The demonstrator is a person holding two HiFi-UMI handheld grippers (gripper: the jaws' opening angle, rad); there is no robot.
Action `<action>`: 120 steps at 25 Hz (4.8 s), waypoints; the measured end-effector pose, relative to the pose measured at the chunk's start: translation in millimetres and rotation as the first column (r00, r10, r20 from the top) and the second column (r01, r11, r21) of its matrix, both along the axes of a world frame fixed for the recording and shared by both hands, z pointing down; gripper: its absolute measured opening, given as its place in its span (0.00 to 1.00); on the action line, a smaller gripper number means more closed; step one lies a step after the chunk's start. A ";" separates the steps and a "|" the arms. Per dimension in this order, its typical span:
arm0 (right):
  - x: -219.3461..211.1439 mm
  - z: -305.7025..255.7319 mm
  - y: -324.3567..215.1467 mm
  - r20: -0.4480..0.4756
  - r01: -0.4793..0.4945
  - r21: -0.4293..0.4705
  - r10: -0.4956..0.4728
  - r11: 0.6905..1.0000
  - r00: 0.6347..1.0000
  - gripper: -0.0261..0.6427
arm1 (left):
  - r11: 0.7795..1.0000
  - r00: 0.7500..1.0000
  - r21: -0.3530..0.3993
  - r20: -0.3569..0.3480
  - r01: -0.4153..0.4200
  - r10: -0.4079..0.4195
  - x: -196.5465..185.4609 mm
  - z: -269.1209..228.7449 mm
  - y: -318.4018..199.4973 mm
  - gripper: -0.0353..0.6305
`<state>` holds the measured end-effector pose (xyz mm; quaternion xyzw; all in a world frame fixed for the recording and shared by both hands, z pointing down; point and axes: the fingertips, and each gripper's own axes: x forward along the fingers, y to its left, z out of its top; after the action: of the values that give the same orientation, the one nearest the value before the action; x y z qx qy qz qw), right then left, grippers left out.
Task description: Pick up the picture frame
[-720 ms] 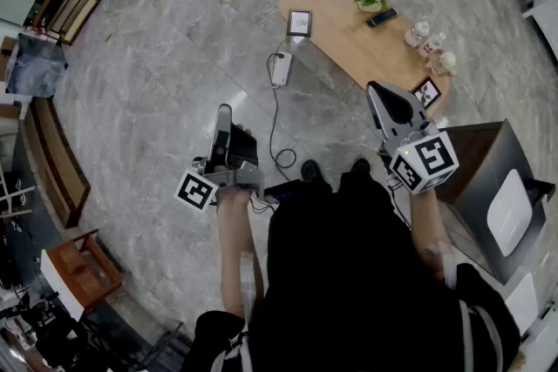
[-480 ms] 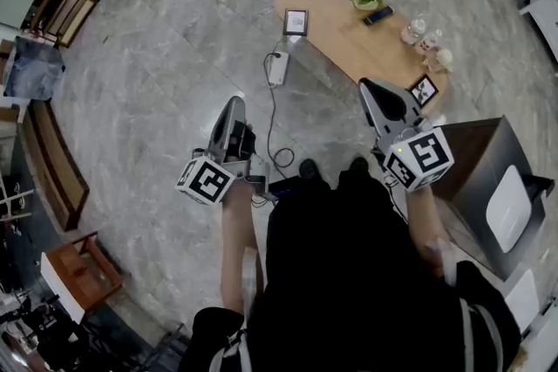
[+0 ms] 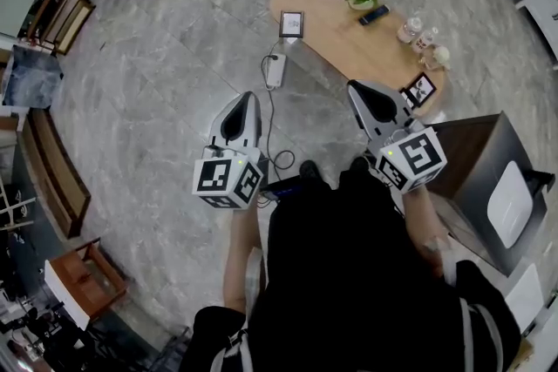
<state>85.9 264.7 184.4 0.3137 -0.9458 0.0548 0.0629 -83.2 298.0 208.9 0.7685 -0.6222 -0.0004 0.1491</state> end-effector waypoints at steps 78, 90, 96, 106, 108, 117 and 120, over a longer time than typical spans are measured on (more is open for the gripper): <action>-99.2 310.2 -398.8 -0.169 -0.042 -0.442 -0.037 0.896 0.985 0.06 | 0.848 0.352 -0.455 0.773 -0.270 0.527 -23.8 489.4 -445.7 0.57; -108.2 374.6 -396.8 -0.180 -0.036 -0.499 -0.062 0.866 0.982 0.06 | 0.808 0.083 -0.528 0.822 -0.261 0.563 -27.3 600.4 -447.3 0.61; -108.6 398.5 -395.1 -0.183 -0.044 -0.518 -0.060 0.854 0.981 0.06 | 0.791 0.001 -0.552 0.820 -0.265 0.573 -25.6 645.7 -447.7 0.61; -109.7 408.7 -392.7 -0.187 -0.058 -0.540 -0.052 0.840 0.981 0.06 | 0.799 -0.027 -0.536 0.835 -0.273 0.550 -22.7 663.7 -458.1 0.42; -109.0 408.0 -392.6 -0.188 -0.059 -0.540 -0.052 0.840 0.981 0.06 | 0.800 -0.024 -0.537 0.834 -0.268 0.551 -22.9 664.6 -458.6 0.34; -103.3 399.3 -394.7 -0.194 -0.065 -0.531 -0.046 0.845 0.980 0.06 | 0.809 -0.046 -0.520 0.847 -0.273 0.529 -20.4 651.8 -457.9 0.26; -104.4 390.7 -395.5 -0.190 -0.066 -0.525 -0.042 0.849 0.981 0.06 | 0.815 -0.050 -0.506 0.856 -0.283 0.515 -19.8 639.7 -459.1 0.23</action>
<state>-18.5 -130.8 575.1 0.2941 -0.8815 0.2821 0.2385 -103.0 -161.1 848.6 0.6942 -0.3002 0.6071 -0.2436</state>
